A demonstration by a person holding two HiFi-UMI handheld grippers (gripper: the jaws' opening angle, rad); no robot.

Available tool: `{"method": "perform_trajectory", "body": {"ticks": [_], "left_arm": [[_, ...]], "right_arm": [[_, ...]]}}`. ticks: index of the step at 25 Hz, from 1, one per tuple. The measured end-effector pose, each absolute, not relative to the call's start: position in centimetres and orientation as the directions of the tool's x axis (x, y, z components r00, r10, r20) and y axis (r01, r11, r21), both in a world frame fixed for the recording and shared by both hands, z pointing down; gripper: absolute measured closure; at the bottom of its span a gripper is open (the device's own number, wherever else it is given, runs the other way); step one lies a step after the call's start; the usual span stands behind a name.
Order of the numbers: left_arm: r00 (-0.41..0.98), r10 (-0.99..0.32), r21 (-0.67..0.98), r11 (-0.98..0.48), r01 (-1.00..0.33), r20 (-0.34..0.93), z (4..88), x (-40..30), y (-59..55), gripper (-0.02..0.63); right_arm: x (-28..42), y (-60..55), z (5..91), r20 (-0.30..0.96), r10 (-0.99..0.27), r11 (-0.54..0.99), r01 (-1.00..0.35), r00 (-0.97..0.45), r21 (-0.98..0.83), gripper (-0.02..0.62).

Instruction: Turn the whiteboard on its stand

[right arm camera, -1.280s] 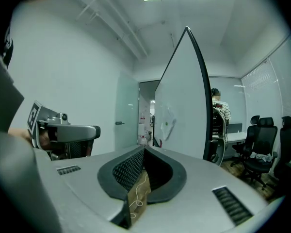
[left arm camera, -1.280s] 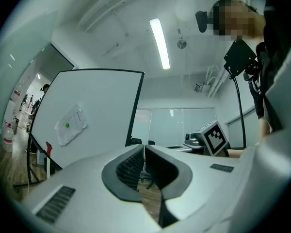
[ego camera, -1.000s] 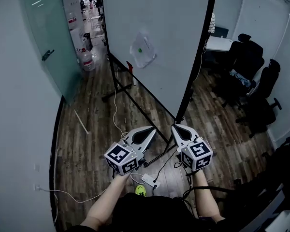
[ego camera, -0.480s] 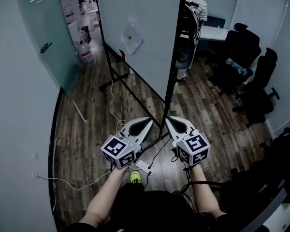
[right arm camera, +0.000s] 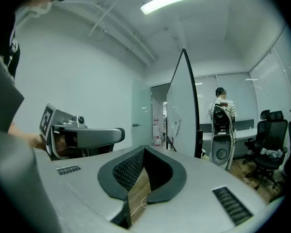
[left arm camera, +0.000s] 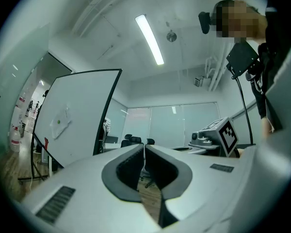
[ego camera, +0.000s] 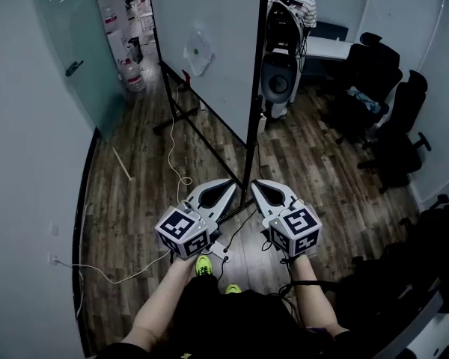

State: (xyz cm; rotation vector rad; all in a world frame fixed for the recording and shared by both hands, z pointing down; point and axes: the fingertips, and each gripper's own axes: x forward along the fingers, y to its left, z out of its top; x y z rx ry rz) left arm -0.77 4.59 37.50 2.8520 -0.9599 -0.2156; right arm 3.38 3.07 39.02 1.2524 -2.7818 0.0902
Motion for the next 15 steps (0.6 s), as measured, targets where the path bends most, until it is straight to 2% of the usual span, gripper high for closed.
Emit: {"method": "perform_trajectory", "body": {"ticks": [9,15], "left_arm": [[0.779,-0.625,0.192,-0.771,-0.608,-0.046,37.7,1.9,6.9,0.595],[0.786,-0.615,0.183,-0.781,-0.597,-0.062,37.9,2.2,7.4,0.597]], "right_arm": [[5.6,5.6,39.7,0.103,-0.744,0.660,-0.750,-0.660,-0.041,0.601],[5.2,6.2,39.7,0.115,-0.735,0.672,-0.741,-0.668,-0.011,0.604]]}}
